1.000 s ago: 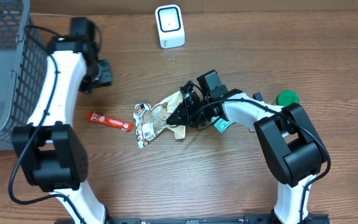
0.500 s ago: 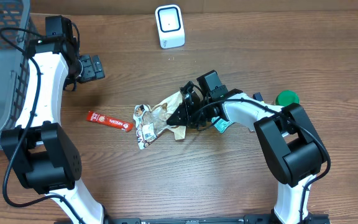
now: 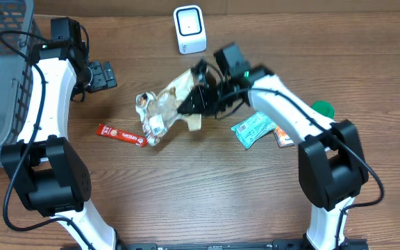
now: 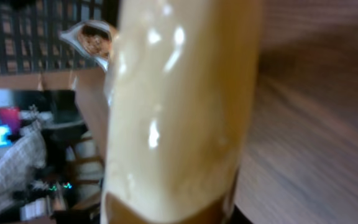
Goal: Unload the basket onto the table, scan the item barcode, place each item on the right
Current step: 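Lift the pastry bag and carry it to the white scanner, then hold the pastry bag in front of the white scanner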
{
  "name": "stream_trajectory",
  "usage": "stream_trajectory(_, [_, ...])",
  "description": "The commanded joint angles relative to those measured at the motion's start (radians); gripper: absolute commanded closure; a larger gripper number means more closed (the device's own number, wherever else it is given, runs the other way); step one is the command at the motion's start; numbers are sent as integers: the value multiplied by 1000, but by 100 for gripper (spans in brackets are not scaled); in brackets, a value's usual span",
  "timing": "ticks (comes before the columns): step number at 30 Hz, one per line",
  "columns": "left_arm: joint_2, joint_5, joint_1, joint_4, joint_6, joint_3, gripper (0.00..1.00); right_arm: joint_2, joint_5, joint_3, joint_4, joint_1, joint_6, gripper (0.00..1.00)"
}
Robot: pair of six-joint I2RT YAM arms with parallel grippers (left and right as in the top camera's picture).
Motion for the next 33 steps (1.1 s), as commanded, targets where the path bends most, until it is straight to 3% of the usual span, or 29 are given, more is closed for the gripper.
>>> stream_trajectory(1, [2,-5,0,1,17,19,0,-80,174,287,-183,-6,-215,96])
stream_trajectory(3, [2,-5,-2,1,17,19,0,-80,269,503,-309,-5,-298,96])
stream_trajectory(6, [2,-5,-2,1,17,19,0,-80,366,662,-334,-5,-421,96])
stream_trajectory(13, [2,-5,-2,1,17,19,0,-68,548,697,-232,36,-684,96])
stream_trajectory(18, [2,-5,-2,1,17,19,0,-1,766,694,-111,79,-701,96])
stream_trajectory(33, [2,-5,-2,1,17,19,0,292,1045,694,363,79,-737,96])
